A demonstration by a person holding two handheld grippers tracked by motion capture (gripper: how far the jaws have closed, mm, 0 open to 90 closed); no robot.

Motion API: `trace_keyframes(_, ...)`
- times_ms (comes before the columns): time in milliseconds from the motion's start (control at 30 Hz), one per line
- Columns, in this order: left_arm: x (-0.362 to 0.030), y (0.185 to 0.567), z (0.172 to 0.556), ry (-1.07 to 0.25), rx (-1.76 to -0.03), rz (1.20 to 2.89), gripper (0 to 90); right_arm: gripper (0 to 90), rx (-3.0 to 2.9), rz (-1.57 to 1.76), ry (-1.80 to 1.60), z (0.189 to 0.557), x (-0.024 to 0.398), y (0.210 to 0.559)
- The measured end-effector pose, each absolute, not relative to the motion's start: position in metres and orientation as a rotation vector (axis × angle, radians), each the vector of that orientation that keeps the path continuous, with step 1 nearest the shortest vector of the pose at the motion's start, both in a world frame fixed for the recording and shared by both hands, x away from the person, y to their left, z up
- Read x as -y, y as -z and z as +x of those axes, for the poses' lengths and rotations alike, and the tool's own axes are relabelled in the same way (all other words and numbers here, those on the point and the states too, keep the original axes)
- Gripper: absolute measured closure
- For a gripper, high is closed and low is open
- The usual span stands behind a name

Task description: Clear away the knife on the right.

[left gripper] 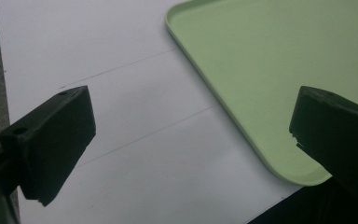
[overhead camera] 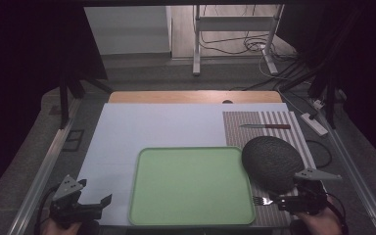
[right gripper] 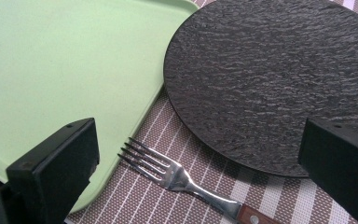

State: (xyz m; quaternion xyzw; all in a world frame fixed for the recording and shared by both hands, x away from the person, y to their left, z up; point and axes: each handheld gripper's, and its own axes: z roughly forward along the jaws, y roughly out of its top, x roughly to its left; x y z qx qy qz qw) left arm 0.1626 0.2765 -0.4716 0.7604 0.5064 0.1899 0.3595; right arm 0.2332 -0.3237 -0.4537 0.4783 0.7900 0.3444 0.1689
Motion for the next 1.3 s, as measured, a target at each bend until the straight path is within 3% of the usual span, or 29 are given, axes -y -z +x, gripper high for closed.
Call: trace_keyframes(1300, -0.281, 0.472, 0.164, -0.451, -1.332, 1.924, 1.3, 0.0, -2.334, 1.260, -0.939, 0.239, 0.312, 0.454)
